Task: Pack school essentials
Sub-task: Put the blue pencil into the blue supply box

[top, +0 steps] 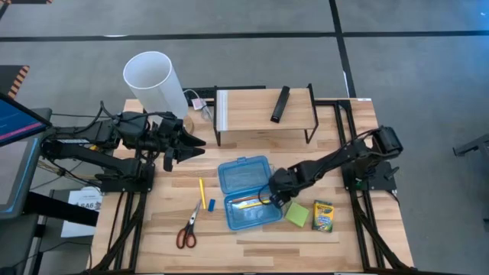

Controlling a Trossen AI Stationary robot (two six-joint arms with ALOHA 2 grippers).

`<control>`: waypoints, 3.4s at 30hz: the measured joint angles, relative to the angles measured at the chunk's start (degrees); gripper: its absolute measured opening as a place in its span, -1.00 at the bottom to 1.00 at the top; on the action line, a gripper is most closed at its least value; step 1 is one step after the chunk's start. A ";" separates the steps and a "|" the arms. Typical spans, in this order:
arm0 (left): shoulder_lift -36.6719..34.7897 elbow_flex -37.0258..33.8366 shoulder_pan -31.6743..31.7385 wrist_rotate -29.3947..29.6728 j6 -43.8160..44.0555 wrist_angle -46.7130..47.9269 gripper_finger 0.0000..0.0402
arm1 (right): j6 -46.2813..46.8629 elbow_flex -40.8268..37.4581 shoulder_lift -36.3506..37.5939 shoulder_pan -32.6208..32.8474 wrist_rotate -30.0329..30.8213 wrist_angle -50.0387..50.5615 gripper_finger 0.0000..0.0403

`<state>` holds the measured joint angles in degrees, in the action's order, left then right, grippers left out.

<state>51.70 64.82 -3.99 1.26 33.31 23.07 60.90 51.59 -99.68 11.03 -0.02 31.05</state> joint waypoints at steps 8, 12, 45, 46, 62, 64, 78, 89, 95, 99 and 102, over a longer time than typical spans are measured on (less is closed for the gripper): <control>0.00 0.00 0.00 -0.02 0.19 0.00 -0.12 | -4.18 -2.53 0.31 -4.46 -4.90 -2.34 -0.50; 0.00 0.00 0.00 -0.05 0.10 0.00 -0.12 | -4.42 -4.68 0.69 -5.66 -7.06 -3.63 -0.54; 0.00 0.00 0.00 -0.04 -0.08 0.22 -0.12 | -8.87 -5.42 3.13 -13.38 -9.91 -0.19 -0.99; 0.00 0.00 0.00 -0.03 -0.08 0.21 -0.12 | -8.80 -5.47 3.46 -13.43 -9.34 0.12 -0.99; 0.00 0.00 0.00 -0.01 -0.45 -0.09 -0.12 | -10.41 -6.03 10.29 -16.23 -1.34 10.17 -1.00; 0.00 0.00 0.00 -0.01 -0.45 -0.18 -0.12 | -10.72 -5.98 10.29 -16.28 -1.60 10.08 -1.00; 0.00 0.00 0.00 -0.01 -0.40 -0.27 -0.12 | -10.56 -5.78 11.78 -15.93 -2.87 11.09 -0.82; 0.00 0.00 0.00 0.02 -1.12 -0.24 -0.12 | -9.83 -5.72 19.78 -11.73 -0.32 14.95 -0.27; 0.01 0.00 0.00 0.02 -1.12 -0.24 -0.12 | -9.35 -5.72 18.15 -4.70 3.06 12.14 -0.13; 0.02 0.00 0.00 0.02 -1.12 -0.24 -0.12 | -8.21 -5.74 14.12 -1.83 3.02 11.80 -0.07; 0.02 0.00 0.00 0.02 -1.12 -0.24 -0.12 | -8.19 -5.74 11.25 -0.75 2.94 11.76 -0.04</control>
<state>51.72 64.82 -3.99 1.28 32.18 22.83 52.71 45.84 -88.43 10.28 2.91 42.81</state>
